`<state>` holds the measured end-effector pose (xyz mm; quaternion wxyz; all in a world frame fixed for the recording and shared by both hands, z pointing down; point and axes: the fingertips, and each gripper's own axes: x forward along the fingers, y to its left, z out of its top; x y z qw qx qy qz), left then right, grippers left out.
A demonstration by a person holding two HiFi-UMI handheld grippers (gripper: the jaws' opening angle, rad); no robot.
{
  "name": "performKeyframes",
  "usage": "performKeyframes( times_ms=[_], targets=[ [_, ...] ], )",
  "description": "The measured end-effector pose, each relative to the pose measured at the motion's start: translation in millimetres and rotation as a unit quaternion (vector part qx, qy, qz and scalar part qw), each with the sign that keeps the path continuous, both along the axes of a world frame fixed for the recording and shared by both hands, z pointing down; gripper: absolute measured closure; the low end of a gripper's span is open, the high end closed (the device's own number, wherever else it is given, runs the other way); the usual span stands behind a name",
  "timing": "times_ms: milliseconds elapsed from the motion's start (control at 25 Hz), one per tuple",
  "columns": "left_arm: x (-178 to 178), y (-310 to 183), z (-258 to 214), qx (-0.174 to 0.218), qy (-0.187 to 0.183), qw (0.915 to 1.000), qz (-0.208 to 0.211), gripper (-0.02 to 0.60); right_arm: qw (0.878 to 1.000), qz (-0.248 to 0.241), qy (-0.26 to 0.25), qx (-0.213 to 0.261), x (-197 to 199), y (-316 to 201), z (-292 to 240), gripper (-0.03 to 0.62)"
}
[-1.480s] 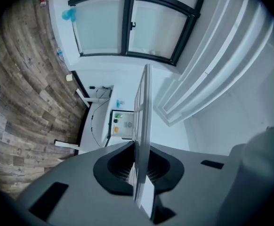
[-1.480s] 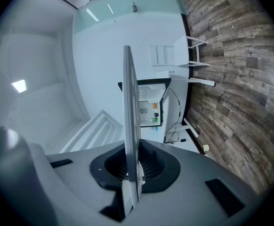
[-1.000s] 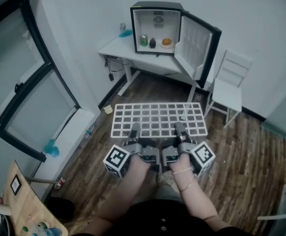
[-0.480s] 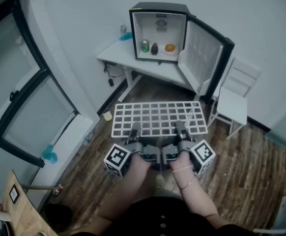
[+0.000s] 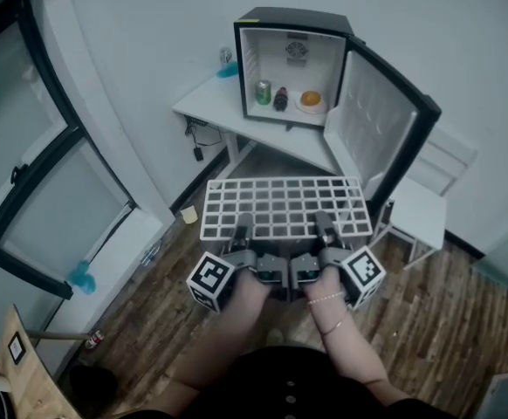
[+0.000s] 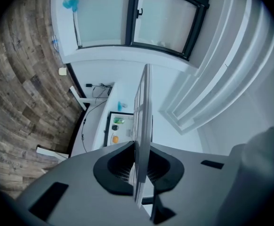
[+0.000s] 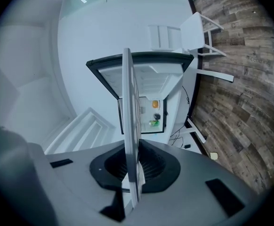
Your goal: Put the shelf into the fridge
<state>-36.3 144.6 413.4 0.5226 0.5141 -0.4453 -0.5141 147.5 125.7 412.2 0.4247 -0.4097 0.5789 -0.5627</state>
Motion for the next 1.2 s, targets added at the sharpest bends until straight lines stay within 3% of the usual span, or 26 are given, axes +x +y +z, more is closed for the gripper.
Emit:
performKeyframes(
  times_ms=[480,880,1200],
  targets=[
    [27.8,-77.8,1.8,-0.001,-0.001,1.0000,-0.009,0.552,1.000,-0.009,-0.005,-0.001,27.0,-80.6,-0.8,0.560],
    [25.6,-113.4,7.4,-0.014,0.004,0.9999,-0.004,0.552,1.000,-0.006,0.002,-0.010,25.2,-111.4,4.4,0.560],
    [17.4,-179.1,20.1,-0.023,0.023,0.9995,0.002,0.551,1.000,0.002,0.007,-0.015,17.2,-175.8,14.3,0.560]
  ],
)
